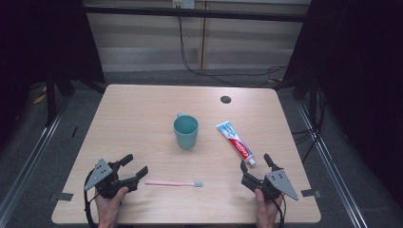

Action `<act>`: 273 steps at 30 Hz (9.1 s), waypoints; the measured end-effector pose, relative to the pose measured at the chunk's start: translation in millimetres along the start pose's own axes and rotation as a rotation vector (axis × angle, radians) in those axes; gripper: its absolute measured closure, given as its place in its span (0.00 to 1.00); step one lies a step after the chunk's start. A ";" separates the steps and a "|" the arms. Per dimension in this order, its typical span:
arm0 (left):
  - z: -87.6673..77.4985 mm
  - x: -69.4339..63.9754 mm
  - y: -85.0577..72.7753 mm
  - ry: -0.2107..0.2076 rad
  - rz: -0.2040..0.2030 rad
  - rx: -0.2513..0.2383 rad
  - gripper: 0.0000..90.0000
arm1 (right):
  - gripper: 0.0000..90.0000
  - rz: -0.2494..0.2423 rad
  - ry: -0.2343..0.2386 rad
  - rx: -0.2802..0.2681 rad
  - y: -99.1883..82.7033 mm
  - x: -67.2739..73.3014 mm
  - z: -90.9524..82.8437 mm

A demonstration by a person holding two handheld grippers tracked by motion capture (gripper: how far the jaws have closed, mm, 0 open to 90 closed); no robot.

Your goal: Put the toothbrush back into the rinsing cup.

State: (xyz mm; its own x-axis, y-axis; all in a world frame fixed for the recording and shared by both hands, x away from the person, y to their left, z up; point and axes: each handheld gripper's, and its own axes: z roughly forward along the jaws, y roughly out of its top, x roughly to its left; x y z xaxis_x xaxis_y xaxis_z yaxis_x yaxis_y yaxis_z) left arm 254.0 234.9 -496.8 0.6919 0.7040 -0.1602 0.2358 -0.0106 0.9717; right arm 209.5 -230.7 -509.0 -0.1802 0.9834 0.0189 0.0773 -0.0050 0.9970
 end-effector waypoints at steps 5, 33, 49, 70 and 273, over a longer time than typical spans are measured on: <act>-0.1 -6.2 13.1 -0.039 0.051 0.049 0.30 | 0.15 0.005 0.004 0.007 0.2 0.1 -0.2; 21.4 -31.8 57.4 -0.157 0.221 0.325 0.43 | 0.14 -0.008 0.052 -0.020 -0.8 -0.4 -3.5; 49.5 -51.2 72.3 -0.249 0.359 0.551 0.46 | 0.15 -0.007 0.054 -0.014 -0.6 -0.5 -3.0; 75.1 -58.0 83.8 -0.326 0.482 0.765 0.58 | 0.15 -0.004 0.051 -0.013 -0.6 -0.5 -3.2; 61.0 -18.2 136.8 -0.236 0.123 -0.014 0.88 | 0.15 -0.001 0.045 -0.018 -0.8 -0.7 -3.3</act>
State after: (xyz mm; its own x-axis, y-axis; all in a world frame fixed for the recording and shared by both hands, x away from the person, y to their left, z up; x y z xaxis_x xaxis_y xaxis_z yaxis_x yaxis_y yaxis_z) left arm 315.3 177.3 -371.6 0.8549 0.5133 -0.0752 0.1319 -0.0749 0.9884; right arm 206.3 -232.0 -509.6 -0.2244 0.9743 0.0205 0.0596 -0.0073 0.9982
